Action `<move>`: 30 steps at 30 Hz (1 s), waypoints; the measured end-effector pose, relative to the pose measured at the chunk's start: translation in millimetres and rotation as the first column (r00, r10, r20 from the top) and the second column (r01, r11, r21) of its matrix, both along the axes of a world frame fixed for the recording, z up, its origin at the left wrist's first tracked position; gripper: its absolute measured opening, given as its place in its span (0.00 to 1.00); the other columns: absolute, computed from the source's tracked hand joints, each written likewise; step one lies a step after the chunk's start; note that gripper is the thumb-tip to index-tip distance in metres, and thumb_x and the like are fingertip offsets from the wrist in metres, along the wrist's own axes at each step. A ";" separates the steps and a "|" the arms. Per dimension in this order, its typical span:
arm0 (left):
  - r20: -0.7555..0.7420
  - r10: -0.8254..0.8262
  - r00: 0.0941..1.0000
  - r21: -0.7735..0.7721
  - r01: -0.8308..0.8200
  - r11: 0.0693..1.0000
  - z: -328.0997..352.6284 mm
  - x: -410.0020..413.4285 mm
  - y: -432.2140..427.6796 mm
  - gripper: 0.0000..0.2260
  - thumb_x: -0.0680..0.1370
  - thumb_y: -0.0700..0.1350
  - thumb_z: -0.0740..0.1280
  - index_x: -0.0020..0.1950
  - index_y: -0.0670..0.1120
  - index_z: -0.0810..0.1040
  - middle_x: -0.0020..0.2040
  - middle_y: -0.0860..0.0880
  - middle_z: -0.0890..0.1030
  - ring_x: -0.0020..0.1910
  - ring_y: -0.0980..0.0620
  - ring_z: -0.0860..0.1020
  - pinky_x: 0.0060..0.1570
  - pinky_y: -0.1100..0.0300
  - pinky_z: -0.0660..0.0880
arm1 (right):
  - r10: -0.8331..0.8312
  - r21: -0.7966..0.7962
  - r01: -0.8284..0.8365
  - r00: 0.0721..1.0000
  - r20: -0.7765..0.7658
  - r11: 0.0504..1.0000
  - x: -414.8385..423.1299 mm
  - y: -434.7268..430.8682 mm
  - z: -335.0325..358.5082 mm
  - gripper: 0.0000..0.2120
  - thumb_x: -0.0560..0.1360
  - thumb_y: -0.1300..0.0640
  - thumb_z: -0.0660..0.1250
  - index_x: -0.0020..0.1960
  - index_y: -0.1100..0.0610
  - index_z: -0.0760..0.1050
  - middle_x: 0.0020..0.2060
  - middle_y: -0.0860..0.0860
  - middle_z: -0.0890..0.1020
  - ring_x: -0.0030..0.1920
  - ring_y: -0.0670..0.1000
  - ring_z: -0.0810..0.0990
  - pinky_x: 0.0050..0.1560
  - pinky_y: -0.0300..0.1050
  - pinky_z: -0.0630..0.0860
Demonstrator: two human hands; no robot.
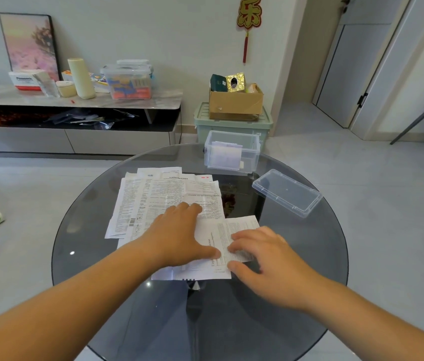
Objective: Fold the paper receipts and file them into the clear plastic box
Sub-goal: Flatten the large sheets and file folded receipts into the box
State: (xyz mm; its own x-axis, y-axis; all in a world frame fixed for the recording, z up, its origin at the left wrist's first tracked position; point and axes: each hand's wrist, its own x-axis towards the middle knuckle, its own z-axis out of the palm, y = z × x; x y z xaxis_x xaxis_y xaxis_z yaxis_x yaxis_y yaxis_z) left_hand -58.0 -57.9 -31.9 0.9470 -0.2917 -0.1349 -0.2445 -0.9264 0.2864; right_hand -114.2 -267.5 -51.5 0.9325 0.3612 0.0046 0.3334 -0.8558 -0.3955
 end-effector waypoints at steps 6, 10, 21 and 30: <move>-0.035 0.003 0.999 -0.023 -0.003 1.000 0.6 4.4 -9.2 0.33 0.67 0.67 0.75 0.66 0.53 0.70 0.59 0.54 0.75 0.55 0.54 0.74 0.54 0.59 0.75 | 0.034 -0.054 -0.034 0.999 0.012 0.998 -3.4 -1.4 -3.3 0.23 0.79 0.35 0.57 0.70 0.41 0.71 0.71 0.35 0.66 0.70 0.39 0.57 0.71 0.42 0.57; -0.032 0.045 0.998 -0.231 -0.051 0.972 9.6 3.8 -7.4 0.11 0.79 0.58 0.67 0.55 0.53 0.75 0.53 0.55 0.79 0.47 0.56 0.78 0.42 0.66 0.75 | 0.041 -0.051 -0.042 0.999 -0.015 0.998 -2.7 -3.8 0.3 0.25 0.78 0.32 0.56 0.70 0.41 0.71 0.73 0.35 0.65 0.72 0.39 0.57 0.74 0.45 0.58; -0.556 0.045 0.830 -0.647 -0.466 0.604 22.7 -17.6 1.8 0.16 0.81 0.37 0.65 0.65 0.50 0.67 0.52 0.41 0.85 0.38 0.46 0.86 0.35 0.59 0.80 | 0.031 -0.030 -0.033 0.998 -0.059 0.999 -8.3 -8.2 11.9 0.43 0.67 0.22 0.59 0.77 0.38 0.56 0.74 0.34 0.62 0.72 0.38 0.60 0.71 0.41 0.62; -0.612 -0.191 0.767 -0.630 -0.328 0.704 26.5 -25.9 4.0 0.10 0.81 0.44 0.67 0.54 0.40 0.84 0.50 0.43 0.86 0.48 0.50 0.83 0.40 0.65 0.75 | 0.013 0.013 -0.013 1.000 0.024 1.000 -10.6 -6.6 7.3 0.39 0.69 0.22 0.57 0.74 0.42 0.64 0.68 0.35 0.69 0.67 0.37 0.66 0.66 0.34 0.65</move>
State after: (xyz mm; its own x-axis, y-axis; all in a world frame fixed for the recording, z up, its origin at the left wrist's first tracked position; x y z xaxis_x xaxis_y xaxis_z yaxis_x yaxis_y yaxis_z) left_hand -83.9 -53.9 -5.3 0.7477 -0.4782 -0.4606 0.2738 -0.4100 0.8700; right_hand -124.8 -274.0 -44.3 0.9272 0.3732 0.0322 0.3543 -0.8459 -0.3988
